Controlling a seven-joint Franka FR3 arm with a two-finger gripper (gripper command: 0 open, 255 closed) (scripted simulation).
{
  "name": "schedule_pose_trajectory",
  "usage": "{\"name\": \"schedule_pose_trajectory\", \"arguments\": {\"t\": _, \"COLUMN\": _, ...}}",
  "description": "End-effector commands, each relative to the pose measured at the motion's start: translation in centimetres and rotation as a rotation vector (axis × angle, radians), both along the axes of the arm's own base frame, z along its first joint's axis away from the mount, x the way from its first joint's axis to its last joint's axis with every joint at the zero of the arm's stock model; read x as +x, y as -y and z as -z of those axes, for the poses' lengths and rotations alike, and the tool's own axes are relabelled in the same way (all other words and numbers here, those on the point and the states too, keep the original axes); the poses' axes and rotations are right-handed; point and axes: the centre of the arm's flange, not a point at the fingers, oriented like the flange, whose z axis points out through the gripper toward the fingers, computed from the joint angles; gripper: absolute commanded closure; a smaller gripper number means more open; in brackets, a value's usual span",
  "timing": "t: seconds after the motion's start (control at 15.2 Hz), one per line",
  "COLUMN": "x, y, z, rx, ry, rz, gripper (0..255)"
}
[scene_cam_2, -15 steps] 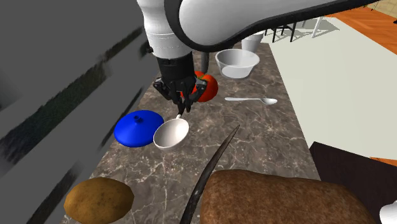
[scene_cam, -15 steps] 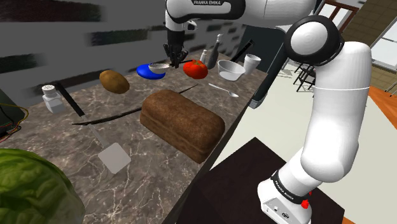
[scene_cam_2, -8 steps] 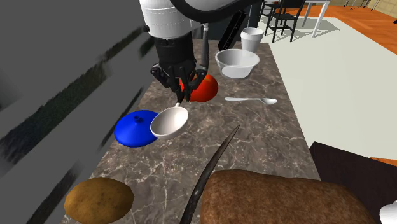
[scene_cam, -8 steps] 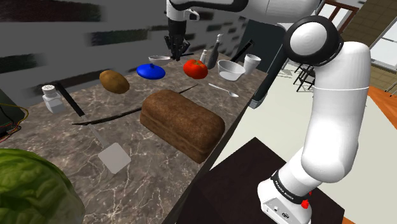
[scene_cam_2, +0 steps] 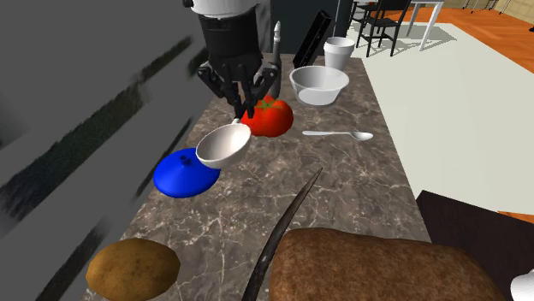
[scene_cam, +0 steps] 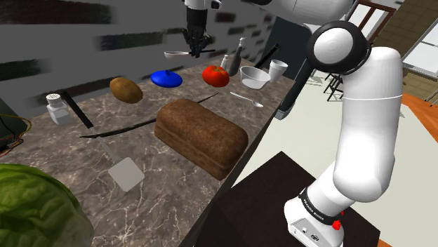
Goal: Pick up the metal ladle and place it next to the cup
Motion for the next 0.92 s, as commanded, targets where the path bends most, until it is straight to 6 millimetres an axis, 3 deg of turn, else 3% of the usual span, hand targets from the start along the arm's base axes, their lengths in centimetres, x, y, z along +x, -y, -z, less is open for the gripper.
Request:
{"name": "schedule_pose_trajectory", "arguments": {"t": 0.0, "x": -0.1, "y": 0.1, "z": -0.7, "rx": 0.0, "ry": -0.001, "rz": 0.0, "gripper": 255}}
{"name": "schedule_pose_trajectory", "arguments": {"t": 0.86, "x": -4.5, "y": 16.7, "z": -0.8, "rx": 0.0, "ry": -0.001, "rz": 0.0, "gripper": 255}}
